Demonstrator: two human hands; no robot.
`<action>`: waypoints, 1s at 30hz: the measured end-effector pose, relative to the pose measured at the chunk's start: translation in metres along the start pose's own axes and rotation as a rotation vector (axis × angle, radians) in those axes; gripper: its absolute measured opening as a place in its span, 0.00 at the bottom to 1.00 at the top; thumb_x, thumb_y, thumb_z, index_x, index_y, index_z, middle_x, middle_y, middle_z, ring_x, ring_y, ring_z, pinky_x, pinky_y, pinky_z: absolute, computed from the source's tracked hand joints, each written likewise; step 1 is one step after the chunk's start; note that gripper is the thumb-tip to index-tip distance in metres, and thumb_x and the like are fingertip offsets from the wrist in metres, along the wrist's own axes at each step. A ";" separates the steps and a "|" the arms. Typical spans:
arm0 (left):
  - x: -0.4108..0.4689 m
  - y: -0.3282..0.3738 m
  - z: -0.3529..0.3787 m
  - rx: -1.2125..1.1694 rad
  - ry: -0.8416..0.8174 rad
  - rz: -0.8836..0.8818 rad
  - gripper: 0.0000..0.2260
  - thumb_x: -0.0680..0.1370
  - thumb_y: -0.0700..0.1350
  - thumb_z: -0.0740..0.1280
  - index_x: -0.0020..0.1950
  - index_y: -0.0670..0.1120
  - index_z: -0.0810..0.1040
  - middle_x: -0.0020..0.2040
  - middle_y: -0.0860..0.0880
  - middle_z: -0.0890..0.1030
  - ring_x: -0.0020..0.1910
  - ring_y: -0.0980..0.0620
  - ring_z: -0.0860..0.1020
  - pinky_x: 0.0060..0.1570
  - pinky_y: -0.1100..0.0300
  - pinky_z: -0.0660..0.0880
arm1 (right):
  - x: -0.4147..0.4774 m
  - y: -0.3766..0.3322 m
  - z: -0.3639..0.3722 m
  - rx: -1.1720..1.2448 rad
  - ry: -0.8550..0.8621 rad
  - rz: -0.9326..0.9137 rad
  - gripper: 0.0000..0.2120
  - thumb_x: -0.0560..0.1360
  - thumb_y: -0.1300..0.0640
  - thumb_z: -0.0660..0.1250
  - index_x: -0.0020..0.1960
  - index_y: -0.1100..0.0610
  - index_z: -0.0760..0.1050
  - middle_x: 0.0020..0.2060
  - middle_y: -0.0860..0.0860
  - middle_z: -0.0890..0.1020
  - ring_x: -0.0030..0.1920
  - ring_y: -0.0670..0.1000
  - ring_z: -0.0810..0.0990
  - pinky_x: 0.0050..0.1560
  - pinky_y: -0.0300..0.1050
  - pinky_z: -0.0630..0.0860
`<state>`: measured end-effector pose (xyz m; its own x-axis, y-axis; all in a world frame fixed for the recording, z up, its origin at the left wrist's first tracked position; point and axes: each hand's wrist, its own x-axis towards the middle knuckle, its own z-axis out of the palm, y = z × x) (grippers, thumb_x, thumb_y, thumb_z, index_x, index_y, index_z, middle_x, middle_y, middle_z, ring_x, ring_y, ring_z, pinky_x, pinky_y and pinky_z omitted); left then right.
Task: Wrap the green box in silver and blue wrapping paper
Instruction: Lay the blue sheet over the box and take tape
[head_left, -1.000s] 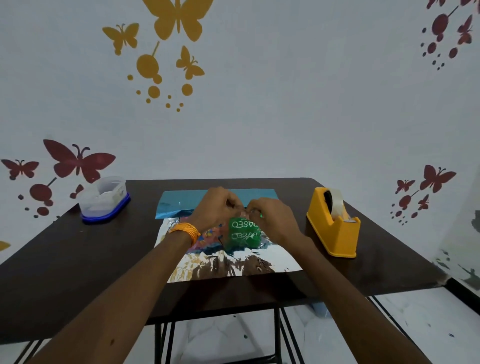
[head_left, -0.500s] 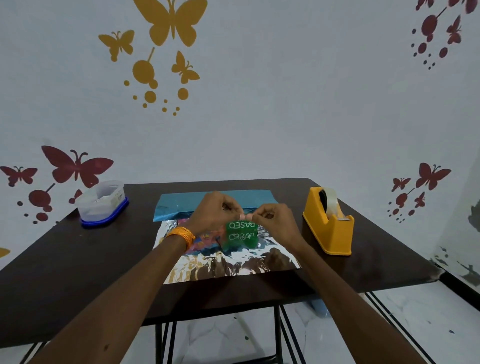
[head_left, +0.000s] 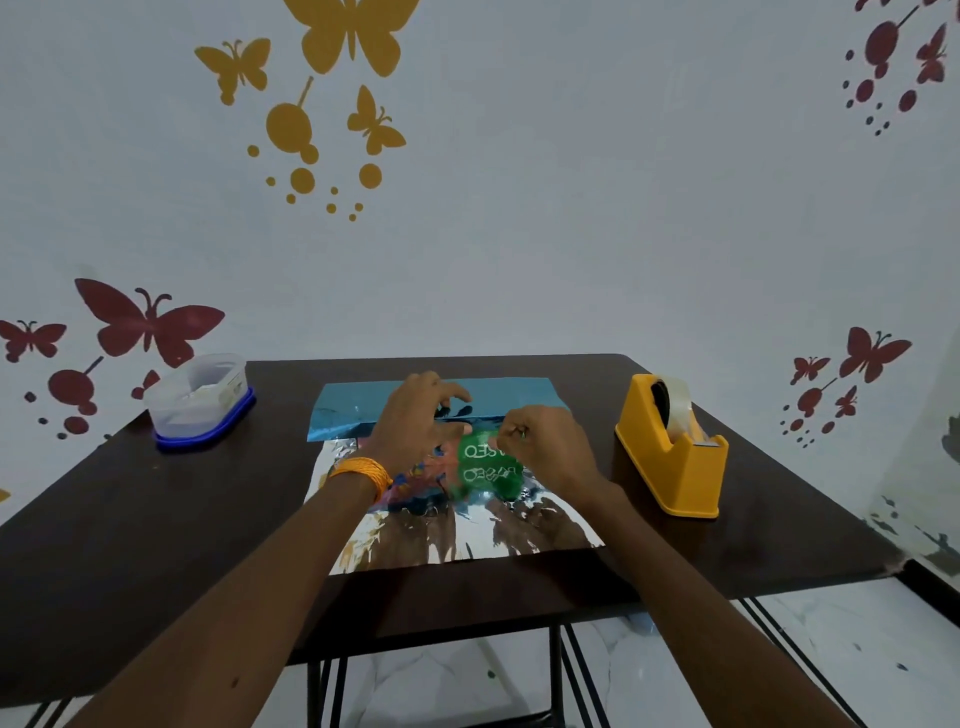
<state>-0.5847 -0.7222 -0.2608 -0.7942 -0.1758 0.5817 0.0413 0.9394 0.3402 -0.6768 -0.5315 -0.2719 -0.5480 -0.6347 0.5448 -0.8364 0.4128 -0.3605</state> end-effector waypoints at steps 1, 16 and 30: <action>0.000 -0.001 0.001 -0.008 0.001 -0.005 0.17 0.70 0.52 0.77 0.58 0.53 0.81 0.44 0.52 0.74 0.46 0.52 0.71 0.42 0.57 0.67 | 0.001 0.000 0.000 -0.009 0.011 -0.003 0.08 0.75 0.51 0.74 0.46 0.55 0.84 0.41 0.47 0.84 0.40 0.45 0.77 0.38 0.41 0.69; 0.002 -0.003 0.004 -0.036 -0.014 -0.034 0.18 0.70 0.50 0.77 0.59 0.55 0.79 0.45 0.53 0.74 0.46 0.53 0.71 0.39 0.60 0.65 | 0.005 -0.006 0.014 -0.100 0.094 0.102 0.06 0.77 0.51 0.72 0.44 0.53 0.83 0.40 0.45 0.84 0.40 0.45 0.79 0.39 0.42 0.75; 0.001 -0.003 0.003 -0.025 -0.011 -0.017 0.15 0.69 0.50 0.78 0.53 0.54 0.81 0.43 0.54 0.74 0.44 0.52 0.71 0.38 0.59 0.65 | 0.001 -0.003 0.004 -0.073 0.097 0.353 0.31 0.71 0.38 0.75 0.26 0.55 0.61 0.20 0.49 0.65 0.23 0.48 0.59 0.28 0.42 0.59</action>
<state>-0.5870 -0.7242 -0.2632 -0.8014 -0.1883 0.5677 0.0425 0.9288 0.3681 -0.6749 -0.5361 -0.2732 -0.7977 -0.3814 0.4671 -0.5920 0.6426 -0.4863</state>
